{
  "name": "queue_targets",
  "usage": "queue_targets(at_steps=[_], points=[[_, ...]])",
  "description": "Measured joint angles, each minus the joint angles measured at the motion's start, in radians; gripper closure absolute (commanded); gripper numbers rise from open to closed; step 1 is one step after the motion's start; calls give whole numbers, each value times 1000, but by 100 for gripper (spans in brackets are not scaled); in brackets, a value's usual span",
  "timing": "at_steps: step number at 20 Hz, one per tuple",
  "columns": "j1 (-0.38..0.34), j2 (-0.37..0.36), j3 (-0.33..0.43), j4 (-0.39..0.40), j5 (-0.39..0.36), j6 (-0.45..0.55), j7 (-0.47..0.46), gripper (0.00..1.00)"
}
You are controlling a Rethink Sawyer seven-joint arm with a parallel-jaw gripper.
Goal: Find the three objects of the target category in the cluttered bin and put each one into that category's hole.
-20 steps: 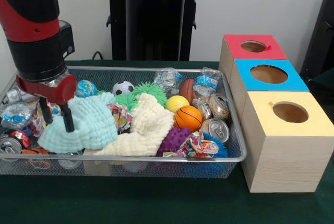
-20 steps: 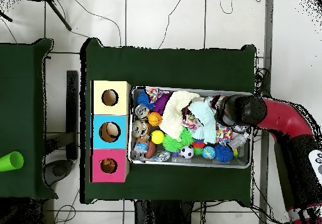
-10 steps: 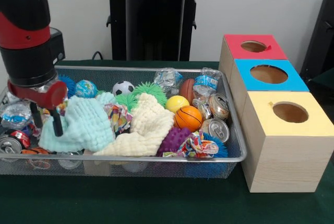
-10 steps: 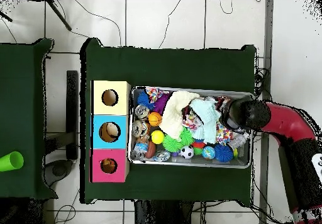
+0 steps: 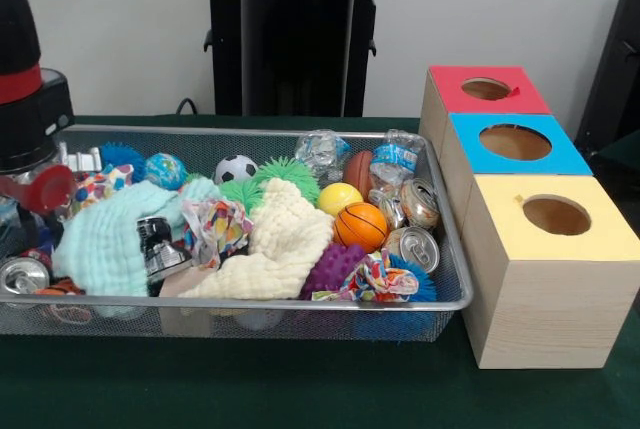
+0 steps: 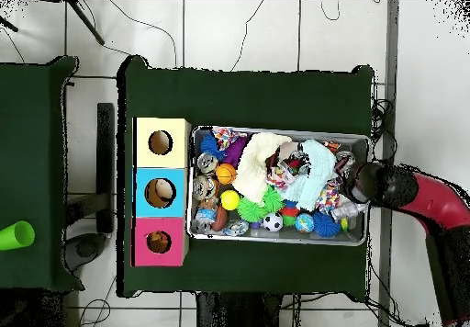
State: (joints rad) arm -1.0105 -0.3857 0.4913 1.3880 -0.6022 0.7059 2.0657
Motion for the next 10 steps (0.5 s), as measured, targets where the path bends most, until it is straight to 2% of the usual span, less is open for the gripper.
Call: queue_targets(at_steps=[10], points=[[6, 4, 0, -2, -2, -11, 0, 0]])
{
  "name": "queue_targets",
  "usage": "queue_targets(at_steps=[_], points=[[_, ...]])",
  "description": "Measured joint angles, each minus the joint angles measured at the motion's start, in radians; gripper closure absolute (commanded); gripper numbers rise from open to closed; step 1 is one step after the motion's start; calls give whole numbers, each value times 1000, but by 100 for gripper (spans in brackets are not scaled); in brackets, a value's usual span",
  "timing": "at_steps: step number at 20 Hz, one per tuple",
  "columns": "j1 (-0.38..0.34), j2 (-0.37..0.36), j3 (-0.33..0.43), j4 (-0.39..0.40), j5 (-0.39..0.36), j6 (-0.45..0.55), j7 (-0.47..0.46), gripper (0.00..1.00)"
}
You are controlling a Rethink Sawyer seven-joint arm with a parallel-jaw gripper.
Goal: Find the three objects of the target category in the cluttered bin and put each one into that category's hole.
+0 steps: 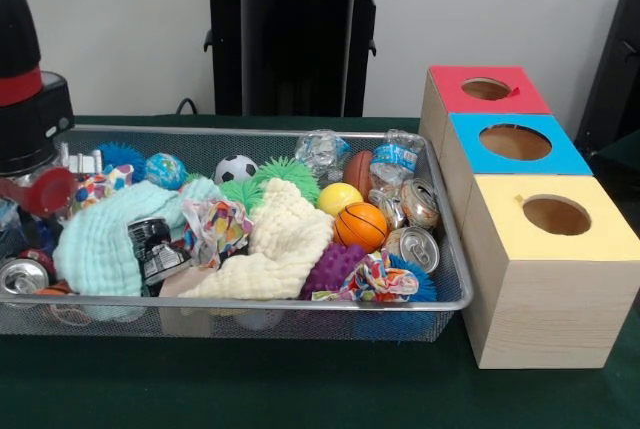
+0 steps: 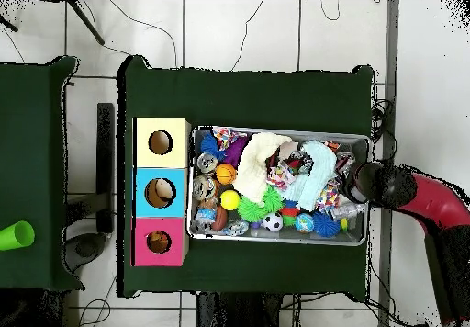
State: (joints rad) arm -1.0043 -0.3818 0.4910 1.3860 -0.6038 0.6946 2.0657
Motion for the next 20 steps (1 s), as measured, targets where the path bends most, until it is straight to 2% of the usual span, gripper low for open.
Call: queue_targets(at_steps=[12, 20], points=[[110, 0, 0, -28, 2, 4, 0, 0], [157, 38, 4, -137, 27, 69, 0, 0]])
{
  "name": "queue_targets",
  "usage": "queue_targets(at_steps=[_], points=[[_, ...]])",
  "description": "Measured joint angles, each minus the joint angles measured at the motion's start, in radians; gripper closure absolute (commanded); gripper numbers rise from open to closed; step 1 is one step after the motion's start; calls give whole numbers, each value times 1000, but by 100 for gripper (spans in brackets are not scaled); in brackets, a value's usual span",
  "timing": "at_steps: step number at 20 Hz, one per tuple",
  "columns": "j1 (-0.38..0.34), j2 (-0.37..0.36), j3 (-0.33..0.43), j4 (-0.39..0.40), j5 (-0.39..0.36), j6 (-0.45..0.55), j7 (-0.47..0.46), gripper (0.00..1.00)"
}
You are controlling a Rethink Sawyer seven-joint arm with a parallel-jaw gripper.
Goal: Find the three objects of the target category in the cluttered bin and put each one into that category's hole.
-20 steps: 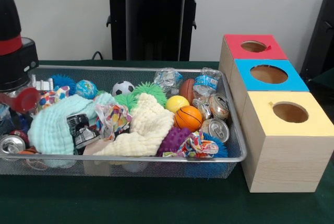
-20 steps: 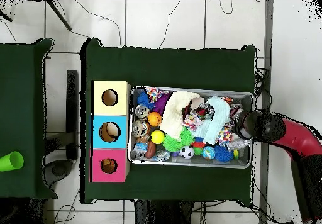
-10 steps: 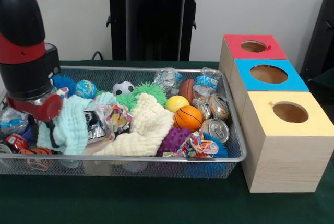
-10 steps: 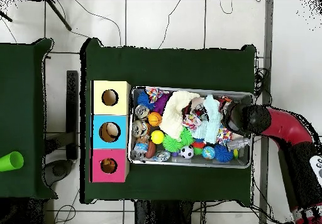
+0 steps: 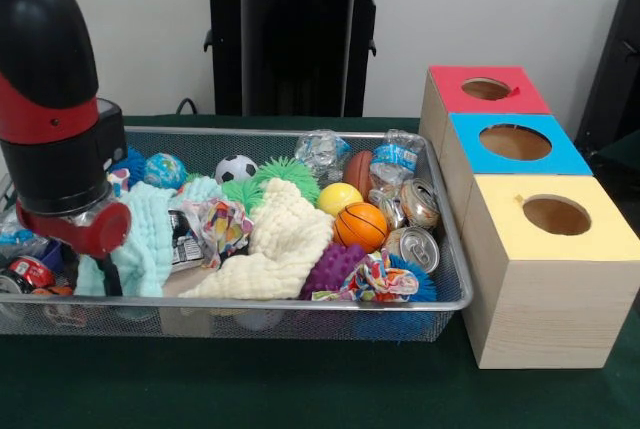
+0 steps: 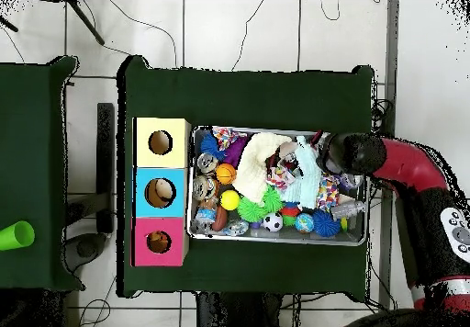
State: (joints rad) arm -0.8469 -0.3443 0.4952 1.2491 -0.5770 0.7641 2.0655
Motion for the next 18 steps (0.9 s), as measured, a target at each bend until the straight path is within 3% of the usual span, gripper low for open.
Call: queue_targets(at_steps=[7, 18], points=[[2, 53, 5, -92, 22, 123, 0, 0], [10, 77, 5, -161, 38, 219, 0, 0]])
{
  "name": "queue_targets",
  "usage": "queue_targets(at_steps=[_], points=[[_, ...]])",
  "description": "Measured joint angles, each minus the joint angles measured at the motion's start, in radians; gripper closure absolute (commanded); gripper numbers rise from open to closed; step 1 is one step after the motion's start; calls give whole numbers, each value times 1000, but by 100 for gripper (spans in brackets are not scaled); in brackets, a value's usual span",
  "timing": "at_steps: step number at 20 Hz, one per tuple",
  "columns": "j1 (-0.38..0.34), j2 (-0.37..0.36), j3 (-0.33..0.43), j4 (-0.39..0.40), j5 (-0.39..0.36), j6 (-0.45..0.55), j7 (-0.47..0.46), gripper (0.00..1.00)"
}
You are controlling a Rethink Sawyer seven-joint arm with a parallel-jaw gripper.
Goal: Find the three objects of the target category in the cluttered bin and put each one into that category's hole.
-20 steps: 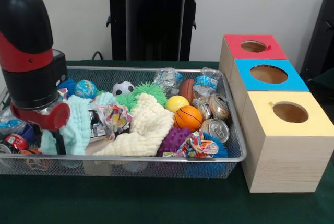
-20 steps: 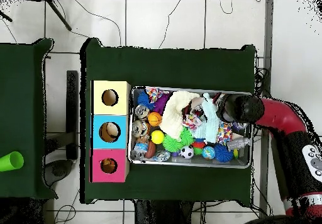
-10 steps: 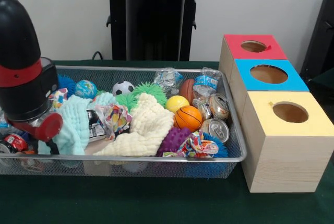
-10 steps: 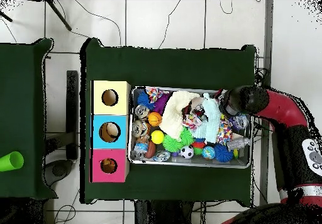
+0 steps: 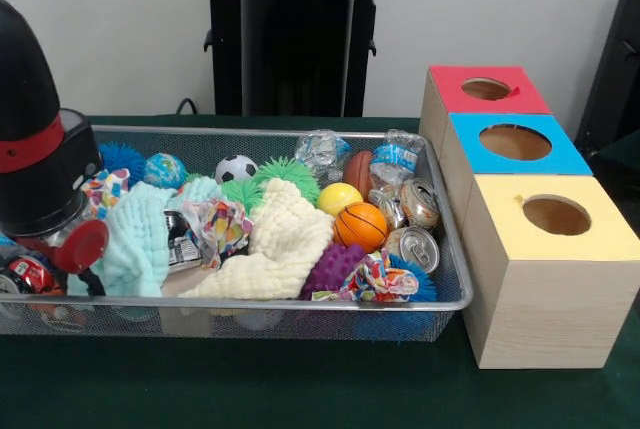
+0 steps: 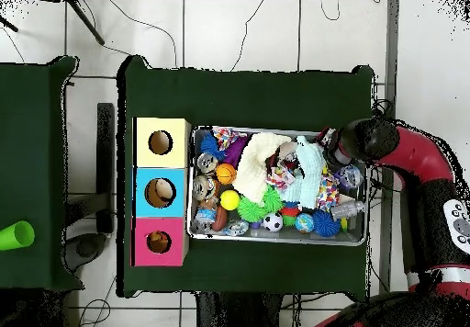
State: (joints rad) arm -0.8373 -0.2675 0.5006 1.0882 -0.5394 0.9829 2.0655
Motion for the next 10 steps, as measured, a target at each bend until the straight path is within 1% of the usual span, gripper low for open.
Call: queue_targets(at_steps=[10], points=[[11, -20, 0, -6, 0, 34, 0, 0]])
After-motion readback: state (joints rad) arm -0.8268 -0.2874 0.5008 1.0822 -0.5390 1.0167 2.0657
